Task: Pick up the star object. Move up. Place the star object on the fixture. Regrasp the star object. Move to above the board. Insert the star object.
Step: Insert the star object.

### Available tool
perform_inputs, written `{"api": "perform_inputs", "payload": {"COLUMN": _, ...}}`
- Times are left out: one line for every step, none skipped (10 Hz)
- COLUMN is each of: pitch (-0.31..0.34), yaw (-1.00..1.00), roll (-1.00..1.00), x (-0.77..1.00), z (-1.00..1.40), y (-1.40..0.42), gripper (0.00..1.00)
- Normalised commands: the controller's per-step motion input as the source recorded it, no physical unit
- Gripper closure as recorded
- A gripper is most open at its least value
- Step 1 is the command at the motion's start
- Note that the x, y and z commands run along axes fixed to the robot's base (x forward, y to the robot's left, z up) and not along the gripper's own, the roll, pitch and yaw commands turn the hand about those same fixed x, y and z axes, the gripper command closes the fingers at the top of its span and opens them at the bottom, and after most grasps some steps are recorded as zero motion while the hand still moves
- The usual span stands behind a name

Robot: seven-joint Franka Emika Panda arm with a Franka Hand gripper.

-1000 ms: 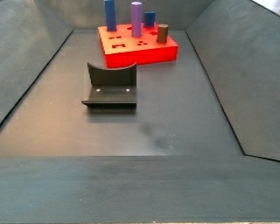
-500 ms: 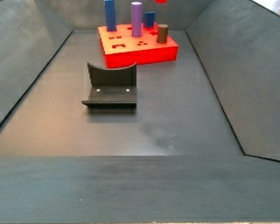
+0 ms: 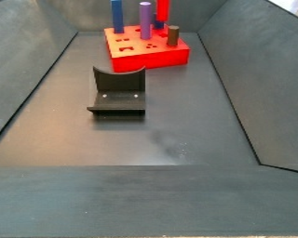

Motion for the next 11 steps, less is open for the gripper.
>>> {"api": "perform_inputs", "payload": {"pitch": -0.034, "yaw": 0.45, "roll": 0.00, "x": 0.00, "z": -0.89, "y": -0.17, "gripper": 1.00}}
{"api": "perform_inputs", "payload": {"pitch": -0.016, "yaw": 0.47, "roll": 0.03, "x": 0.06, "z": -1.00, "y": -0.17, "gripper": 1.00}}
{"api": "perform_inputs", "payload": {"pitch": -0.097, "yaw": 0.30, "roll": 0.00, "x": -0.01, "z": -0.65, "y": -0.11, "gripper": 1.00}}
{"api": "perform_inputs", "payload": {"pitch": 0.000, "yaw": 0.00, "roll": 0.01, "x": 0.00, "z": 0.00, "y": -0.04, "gripper": 1.00}}
{"api": "perform_inputs", "payload": {"pitch": -0.037, "yaw": 0.00, "roll": 0.13, "x": 0.04, "z": -0.88, "y": 0.00, "gripper": 1.00}}
{"api": "perform_inputs", "payload": {"pitch": -0.047, "yaw": 0.00, "roll": 0.18, "x": 0.02, "z": -0.97, "y": 0.00, "gripper": 1.00}}
{"api": "perform_inputs", "payload": {"pitch": -0.051, "yaw": 0.00, "roll": 0.11, "x": 0.07, "z": -0.87, "y": 0.00, "gripper": 1.00}}
{"api": "perform_inputs", "payload": {"pitch": -0.041, "yaw": 0.00, "roll": 0.12, "x": 0.05, "z": -0.78, "y": -0.02, "gripper": 1.00}}
{"api": "perform_inputs", "payload": {"pitch": -0.091, "yaw": -0.05, "roll": 0.12, "x": 0.00, "z": -0.79, "y": -0.13, "gripper": 1.00}}
{"api": "perform_inputs", "payload": {"pitch": -0.099, "yaw": -0.23, "roll": 0.10, "x": -0.12, "z": -0.79, "y": -0.24, "gripper": 1.00}}
{"api": "perform_inputs", "payload": {"pitch": -0.143, "yaw": -0.38, "roll": 0.04, "x": -0.29, "z": -0.71, "y": -0.20, "gripper": 1.00}}
